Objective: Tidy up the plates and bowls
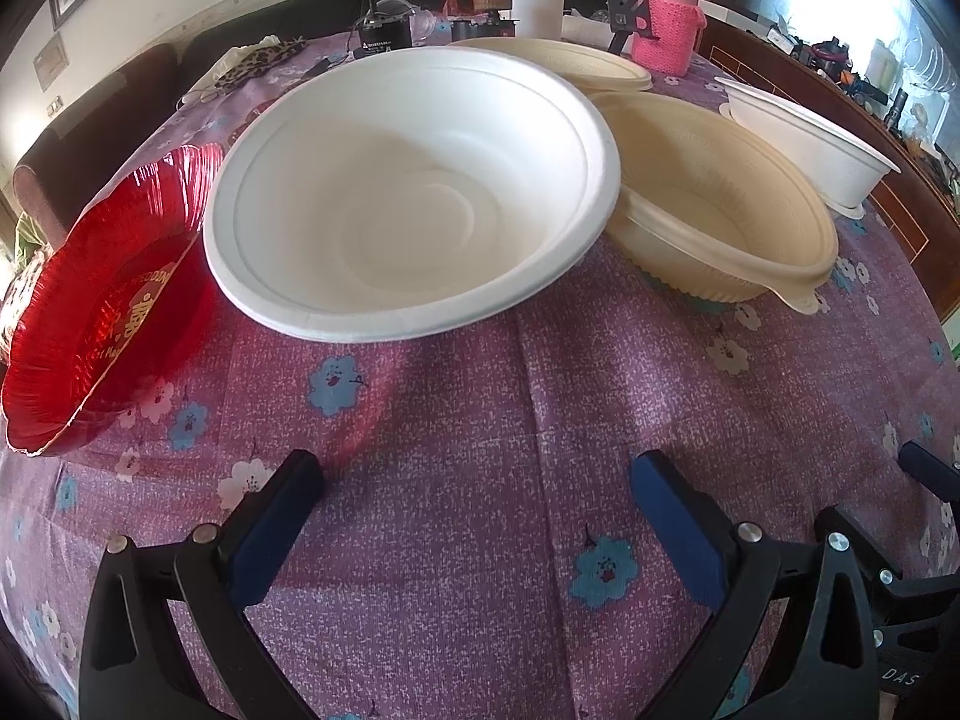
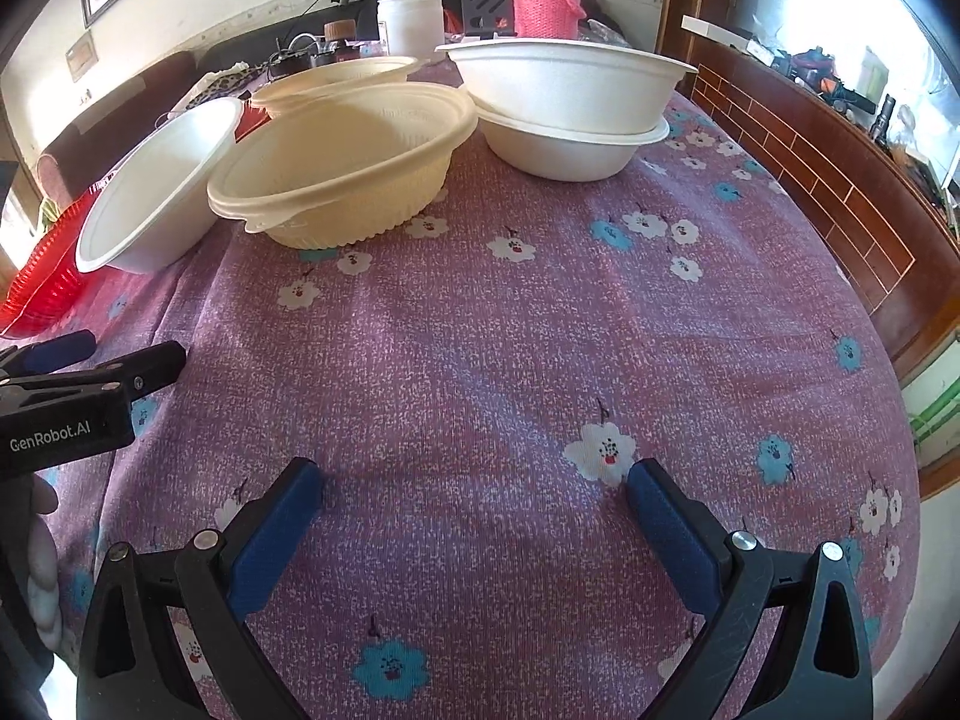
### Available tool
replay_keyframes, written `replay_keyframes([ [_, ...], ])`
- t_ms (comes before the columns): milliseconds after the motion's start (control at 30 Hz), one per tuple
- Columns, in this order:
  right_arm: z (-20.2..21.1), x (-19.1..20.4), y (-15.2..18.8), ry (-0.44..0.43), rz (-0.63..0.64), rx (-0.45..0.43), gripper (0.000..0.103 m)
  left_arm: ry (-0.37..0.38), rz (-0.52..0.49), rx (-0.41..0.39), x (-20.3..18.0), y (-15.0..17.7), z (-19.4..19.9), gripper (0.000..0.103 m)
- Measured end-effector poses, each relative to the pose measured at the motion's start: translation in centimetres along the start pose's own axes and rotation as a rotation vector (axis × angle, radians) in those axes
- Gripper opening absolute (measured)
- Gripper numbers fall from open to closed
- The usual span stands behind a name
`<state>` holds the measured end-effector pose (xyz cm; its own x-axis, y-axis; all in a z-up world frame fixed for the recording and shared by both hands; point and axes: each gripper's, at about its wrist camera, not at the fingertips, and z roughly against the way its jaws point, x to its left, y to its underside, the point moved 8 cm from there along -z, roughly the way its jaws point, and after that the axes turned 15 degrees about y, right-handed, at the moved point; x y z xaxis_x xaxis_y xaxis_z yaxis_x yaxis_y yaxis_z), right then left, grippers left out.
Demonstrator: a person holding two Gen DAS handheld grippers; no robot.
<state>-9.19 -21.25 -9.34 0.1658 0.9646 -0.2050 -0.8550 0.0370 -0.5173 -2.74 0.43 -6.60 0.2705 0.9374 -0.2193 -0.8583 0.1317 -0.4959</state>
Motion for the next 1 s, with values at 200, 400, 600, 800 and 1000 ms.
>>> replay_keyframes([
  [200, 0.8, -0.6, 0.3, -0.046, -0.032, 0.009, 0.102, 0.019, -0.016, 0.013, -0.2, 0.4, 0.3, 0.103],
  [400, 3.9, -1.7, -1.8, -0.071, -0.094, -0.114, 0.102, 0.197, 0.003, -0.038, -0.5, 0.6, 3.0, 0.103],
  [600, 4.2, -1.8, -4.5, -0.099, -0.135, -0.13, 0.102, 0.217, -0.015, -0.223, 1.4, -1.7, 9.2, 0.092],
  [800, 3.3, -0.8, -8.7, -0.219, -0.212, -0.107, 0.099, 0.226, 0.058, -0.244, 4.4, -3.2, 10.4, 0.08],
  [1000, 2.3, 0.7, -11.9, -0.177, -0.223, -0.116, 0.099, 0.255, 0.091, -0.211, 5.4, -2.6, 9.2, 0.08],
])
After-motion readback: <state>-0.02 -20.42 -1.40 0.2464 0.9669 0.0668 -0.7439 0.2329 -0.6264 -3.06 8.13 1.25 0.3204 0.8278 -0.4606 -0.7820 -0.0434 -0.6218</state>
